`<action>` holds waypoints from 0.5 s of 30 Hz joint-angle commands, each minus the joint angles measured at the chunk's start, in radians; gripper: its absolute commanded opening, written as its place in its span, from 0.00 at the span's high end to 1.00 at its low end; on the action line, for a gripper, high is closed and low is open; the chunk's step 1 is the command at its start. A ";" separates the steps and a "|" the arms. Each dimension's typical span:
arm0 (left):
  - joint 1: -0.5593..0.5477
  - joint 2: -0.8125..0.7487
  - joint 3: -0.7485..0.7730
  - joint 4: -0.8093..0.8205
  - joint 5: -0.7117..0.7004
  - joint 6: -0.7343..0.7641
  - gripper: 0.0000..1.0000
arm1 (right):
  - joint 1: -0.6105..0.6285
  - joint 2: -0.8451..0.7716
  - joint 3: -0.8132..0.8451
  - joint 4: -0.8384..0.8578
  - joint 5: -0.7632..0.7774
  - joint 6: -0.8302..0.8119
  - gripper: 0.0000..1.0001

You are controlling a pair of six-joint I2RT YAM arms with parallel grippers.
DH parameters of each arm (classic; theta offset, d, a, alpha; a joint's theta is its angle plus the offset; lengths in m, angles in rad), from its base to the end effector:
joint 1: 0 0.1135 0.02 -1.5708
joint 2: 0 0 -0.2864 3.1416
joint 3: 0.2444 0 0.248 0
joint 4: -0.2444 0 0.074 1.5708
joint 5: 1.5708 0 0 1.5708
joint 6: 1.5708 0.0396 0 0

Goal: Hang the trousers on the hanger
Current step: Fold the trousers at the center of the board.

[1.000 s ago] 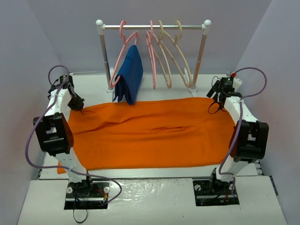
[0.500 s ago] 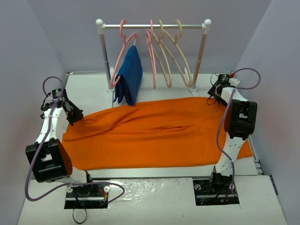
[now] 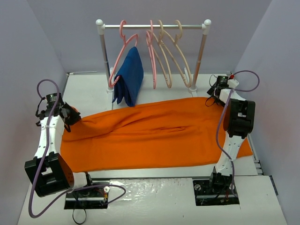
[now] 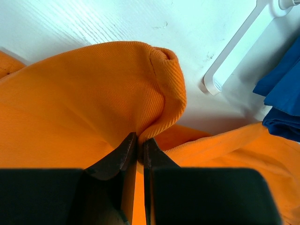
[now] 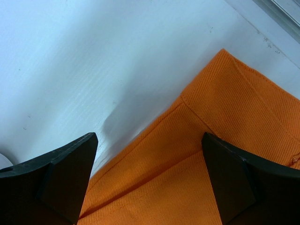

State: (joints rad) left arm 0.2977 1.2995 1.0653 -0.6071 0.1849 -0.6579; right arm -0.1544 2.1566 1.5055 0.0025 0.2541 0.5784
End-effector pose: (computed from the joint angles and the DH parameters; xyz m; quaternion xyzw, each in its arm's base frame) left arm 0.2569 0.0712 0.3078 -0.3985 0.8412 -0.1485 0.3340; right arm 0.4882 -0.0861 0.1862 0.3709 0.8092 -0.0181 0.4553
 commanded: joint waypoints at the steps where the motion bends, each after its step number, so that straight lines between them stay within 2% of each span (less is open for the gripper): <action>1: 0.016 -0.055 0.050 0.032 0.007 0.000 1.00 | -0.016 0.036 0.016 -0.027 -0.013 0.003 0.12; 7: 0.045 -0.092 0.039 0.027 0.019 -0.007 1.00 | -0.043 0.037 0.013 -0.103 0.024 0.005 0.21; 10: 0.052 -0.106 0.042 0.023 0.028 -0.014 1.00 | -0.065 0.035 0.005 -0.120 0.002 -0.009 0.32; 11: 0.052 -0.110 0.042 0.027 0.036 -0.018 1.00 | -0.069 0.034 0.004 -0.125 -0.004 -0.012 0.37; 15: 0.052 -0.126 0.055 0.027 0.044 -0.031 1.00 | -0.077 0.027 -0.002 -0.141 -0.013 -0.027 0.71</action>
State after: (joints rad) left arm 0.3408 1.2135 1.0653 -0.6091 0.2176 -0.6687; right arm -0.2016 2.1708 1.5284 -0.0481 0.2425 0.5608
